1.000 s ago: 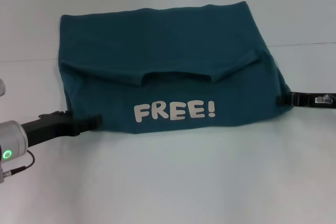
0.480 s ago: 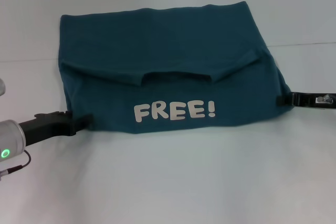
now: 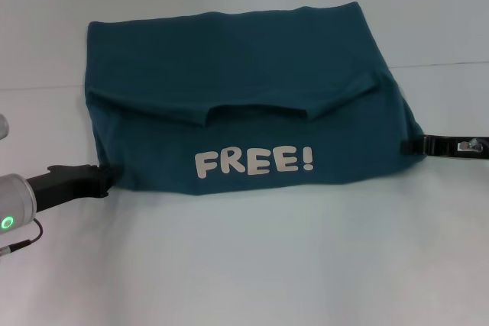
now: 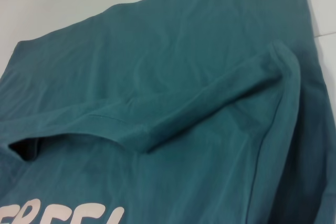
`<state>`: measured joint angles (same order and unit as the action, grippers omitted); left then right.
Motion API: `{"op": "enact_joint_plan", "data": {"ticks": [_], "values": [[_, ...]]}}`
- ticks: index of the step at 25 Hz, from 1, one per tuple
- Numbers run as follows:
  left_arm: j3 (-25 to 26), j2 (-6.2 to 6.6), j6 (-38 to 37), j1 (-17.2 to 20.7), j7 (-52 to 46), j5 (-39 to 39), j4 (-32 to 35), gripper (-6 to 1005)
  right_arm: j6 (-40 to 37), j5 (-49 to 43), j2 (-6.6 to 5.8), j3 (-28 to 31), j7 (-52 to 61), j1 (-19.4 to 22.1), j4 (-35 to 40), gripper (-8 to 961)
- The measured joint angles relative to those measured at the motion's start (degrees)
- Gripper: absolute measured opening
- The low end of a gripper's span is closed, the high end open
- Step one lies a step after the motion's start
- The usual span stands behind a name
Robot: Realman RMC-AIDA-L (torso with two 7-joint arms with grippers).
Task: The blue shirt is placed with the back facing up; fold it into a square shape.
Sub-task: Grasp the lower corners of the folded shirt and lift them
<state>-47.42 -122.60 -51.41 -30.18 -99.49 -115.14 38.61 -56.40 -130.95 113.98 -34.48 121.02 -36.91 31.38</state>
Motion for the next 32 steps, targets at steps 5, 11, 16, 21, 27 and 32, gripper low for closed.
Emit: {"op": "enact_joint_plan", "data": {"ticks": [5,11,16,21,27,32], "values": [[0.0,0.0,0.3,-0.1,0.0,0.0,-0.1,101,0.0,0.0,0.0,-0.1,0.0,0.0,0.2,38],[0.4,0.24,0.1,-0.1,-0.3,0.0,0.1,15,-0.2,0.0,0.0,0.1,0.0,0.1,0.4,38],[0.8,0.64,-1.4,1.4,-2.5,-1.1,2.3,2,-1.3,0.9,0.0,0.4,-2.0,1.4,0.5,38],[4.7,1.18,-6.7,2.6,-3.8,-3.1,4.3,2,-5.3,6.8,-0.3,0.4,-8.3,5.0,0.9,38],[8.5,1.58,-14.6,4.7,-3.9,-3.4,6.2,2,-12.5,11.1,-0.24,0.7,-14.4,10.2,3.5,38],[11.2,1.6,-22.7,6.9,-4.8,-3.6,7.8,2,-20.2,12.0,0.33,2.9,-19.3,14.9,5.1,37]]}}
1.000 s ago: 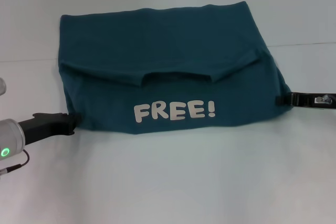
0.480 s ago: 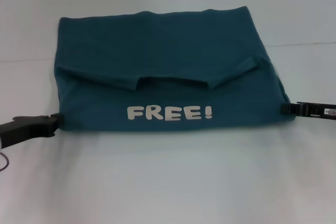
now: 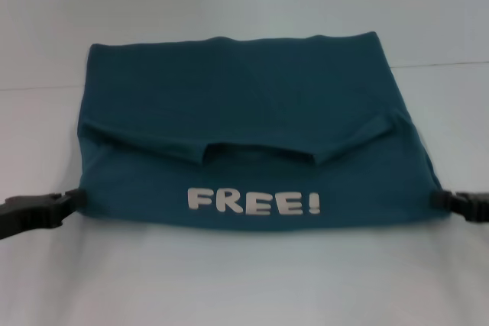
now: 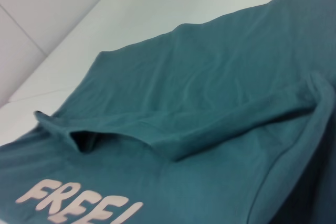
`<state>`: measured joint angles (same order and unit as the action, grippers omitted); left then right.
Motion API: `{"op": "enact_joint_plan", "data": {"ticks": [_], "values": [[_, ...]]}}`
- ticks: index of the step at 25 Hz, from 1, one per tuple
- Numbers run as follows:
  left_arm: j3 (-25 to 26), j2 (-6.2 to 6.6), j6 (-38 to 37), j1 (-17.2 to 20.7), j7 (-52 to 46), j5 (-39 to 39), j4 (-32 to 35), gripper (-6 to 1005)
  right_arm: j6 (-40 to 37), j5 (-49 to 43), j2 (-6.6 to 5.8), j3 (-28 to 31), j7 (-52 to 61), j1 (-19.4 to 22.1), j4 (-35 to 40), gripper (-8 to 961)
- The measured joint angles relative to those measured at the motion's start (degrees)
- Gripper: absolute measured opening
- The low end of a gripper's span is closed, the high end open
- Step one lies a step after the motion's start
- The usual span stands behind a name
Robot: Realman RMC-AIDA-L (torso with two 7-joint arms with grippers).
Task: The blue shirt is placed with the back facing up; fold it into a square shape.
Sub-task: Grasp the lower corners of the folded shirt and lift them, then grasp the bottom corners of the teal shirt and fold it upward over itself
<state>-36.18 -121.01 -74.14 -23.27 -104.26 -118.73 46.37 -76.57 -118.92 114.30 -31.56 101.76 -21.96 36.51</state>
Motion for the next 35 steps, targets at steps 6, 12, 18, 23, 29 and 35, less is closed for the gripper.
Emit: {"op": "enact_joint_plan", "data": {"ticks": [6,12,18,23,29,35], "values": [[1.9,-0.33,-7.4,3.1,-0.5,-1.1,2.4,1,-8.3,0.0,0.03,3.9,-4.8,5.1,0.7,37],[3.7,-1.12,-14.5,5.4,-0.4,-2.6,2.9,1,-12.6,-0.8,0.1,4.7,-9.3,9.1,0.8,38],[4.7,-1.41,-19.5,7.1,0.2,-3.2,3.1,1,-15.7,-1.3,0.37,5.0,-13.8,12.0,0.8,39],[5.8,-1.5,-24.3,7.9,1.3,-4.1,3.1,2,-18.2,-2.4,0.59,5.4,-16.8,13.9,0.8,39],[9.3,-1.24,-31.6,8.7,2.6,-5.9,3.4,8,-22.2,-4.1,0.64,7.9,-18.8,16.1,1.4,38],[14.1,-0.71,-36.0,9.0,3.1,-7.3,4.6,15,-25.0,-6.4,0.98,11.7,-19.4,17.1,3.4,38]]}}
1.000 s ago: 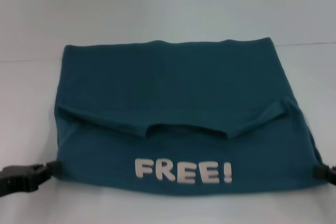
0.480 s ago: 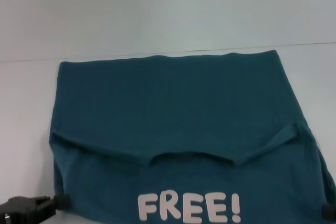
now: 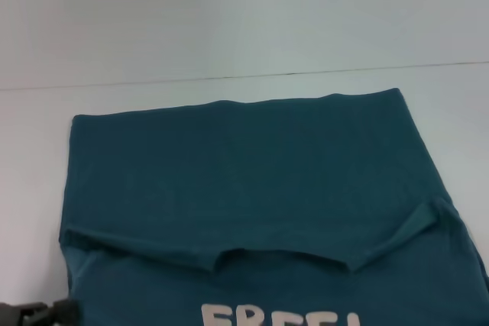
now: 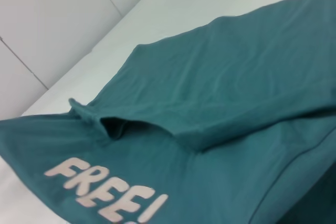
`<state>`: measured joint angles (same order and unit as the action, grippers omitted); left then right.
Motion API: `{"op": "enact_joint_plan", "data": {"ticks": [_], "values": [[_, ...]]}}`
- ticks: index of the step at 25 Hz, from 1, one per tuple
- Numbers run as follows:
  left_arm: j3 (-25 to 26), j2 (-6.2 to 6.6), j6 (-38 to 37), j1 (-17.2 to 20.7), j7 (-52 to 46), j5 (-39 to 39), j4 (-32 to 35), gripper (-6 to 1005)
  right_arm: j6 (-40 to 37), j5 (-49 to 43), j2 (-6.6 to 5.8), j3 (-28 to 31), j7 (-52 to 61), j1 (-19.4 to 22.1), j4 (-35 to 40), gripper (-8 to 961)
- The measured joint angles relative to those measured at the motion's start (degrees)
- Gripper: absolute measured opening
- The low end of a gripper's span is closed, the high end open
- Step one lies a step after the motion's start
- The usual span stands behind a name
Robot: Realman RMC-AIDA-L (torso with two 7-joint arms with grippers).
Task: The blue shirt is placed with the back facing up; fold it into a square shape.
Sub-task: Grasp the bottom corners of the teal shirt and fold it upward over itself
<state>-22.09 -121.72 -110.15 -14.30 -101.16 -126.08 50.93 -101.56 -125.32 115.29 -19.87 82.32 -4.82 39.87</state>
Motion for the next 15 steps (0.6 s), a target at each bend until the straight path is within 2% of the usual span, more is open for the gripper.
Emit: {"op": "enact_joint_plan", "data": {"ticks": [5,10,15], "values": [[2.9,1.43,1.6,-3.4,-0.2,0.3,-0.7,21,-0.9,0.2,0.16,5.1,-1.1,-3.2,0.3,38],[3.0,3.06,8.4,-9.3,-0.5,0.4,-4.2,27,1.1,0.3,-0.12,9.2,-1.1,-9.9,0.0,38],[2.6,4.42,15.0,-15.1,-0.7,0.4,-6.8,32,7.8,0.3,-0.46,10.2,-0.8,-17.1,-0.3,38]]}}
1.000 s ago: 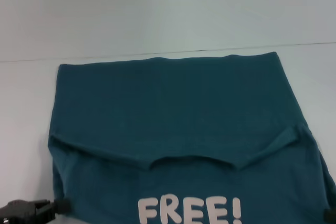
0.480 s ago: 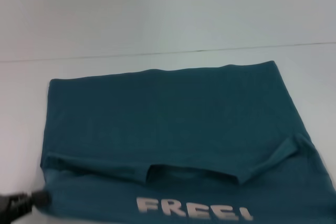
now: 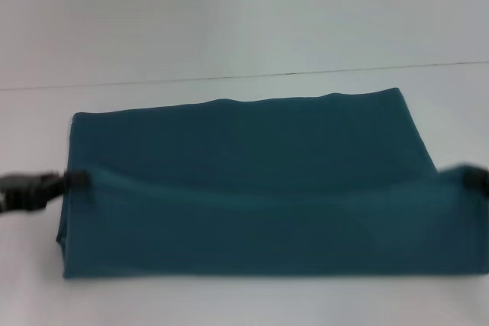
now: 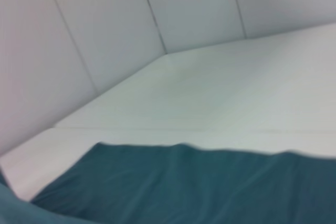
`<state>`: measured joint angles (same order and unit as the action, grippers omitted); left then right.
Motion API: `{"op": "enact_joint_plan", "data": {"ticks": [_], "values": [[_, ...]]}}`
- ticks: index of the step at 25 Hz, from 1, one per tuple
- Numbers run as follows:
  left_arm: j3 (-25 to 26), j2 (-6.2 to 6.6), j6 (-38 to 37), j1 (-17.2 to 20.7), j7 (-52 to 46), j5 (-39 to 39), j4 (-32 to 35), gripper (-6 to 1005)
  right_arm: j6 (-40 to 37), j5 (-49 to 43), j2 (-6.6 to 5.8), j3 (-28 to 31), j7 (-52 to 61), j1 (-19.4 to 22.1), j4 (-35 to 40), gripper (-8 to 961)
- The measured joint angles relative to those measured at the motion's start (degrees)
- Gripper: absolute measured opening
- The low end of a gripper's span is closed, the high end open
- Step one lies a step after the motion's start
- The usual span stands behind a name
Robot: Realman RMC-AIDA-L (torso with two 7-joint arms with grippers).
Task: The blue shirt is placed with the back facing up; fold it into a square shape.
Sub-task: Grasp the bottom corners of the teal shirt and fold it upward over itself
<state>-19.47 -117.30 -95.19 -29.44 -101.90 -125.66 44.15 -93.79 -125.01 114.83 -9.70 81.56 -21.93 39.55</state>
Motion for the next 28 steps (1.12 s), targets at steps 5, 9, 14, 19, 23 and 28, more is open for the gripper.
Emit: {"op": "enact_joint_plan", "data": {"ticks": [5,9,14,19,23,28], "values": [[0.2,0.48,11.3,-5.4,-1.3,0.0,-2.0,38,10.3,0.0,0.38,-0.4,-0.1,-6.9,-1.2,37],[0.0,0.3,21.9,-9.1,-1.3,0.3,-4.8,43,19.4,0.2,0.99,-1.1,-0.6,-11.2,-4.1,37],[-2.0,-1.18,35.2,-12.7,-0.3,0.8,-7.6,49,29.5,2.4,2.26,-1.4,-3.5,-14.9,-7.0,37],[-3.0,-1.91,40.7,-13.9,0.8,1.0,-8.3,55,35.5,5.5,3.09,-2.0,-7.0,-17.0,-9.1,39],[-3.2,-2.02,43.2,-14.7,2.5,2.5,-8.8,59,38.9,9.2,3.46,-4.4,-8.8,-17.8,-9.7,37],[-3.3,-1.79,44.0,-15.5,3.7,4.6,-8.9,65,42.4,14.3,3.56,-8.3,-10.3,-18.2,-9.9,39]]}}
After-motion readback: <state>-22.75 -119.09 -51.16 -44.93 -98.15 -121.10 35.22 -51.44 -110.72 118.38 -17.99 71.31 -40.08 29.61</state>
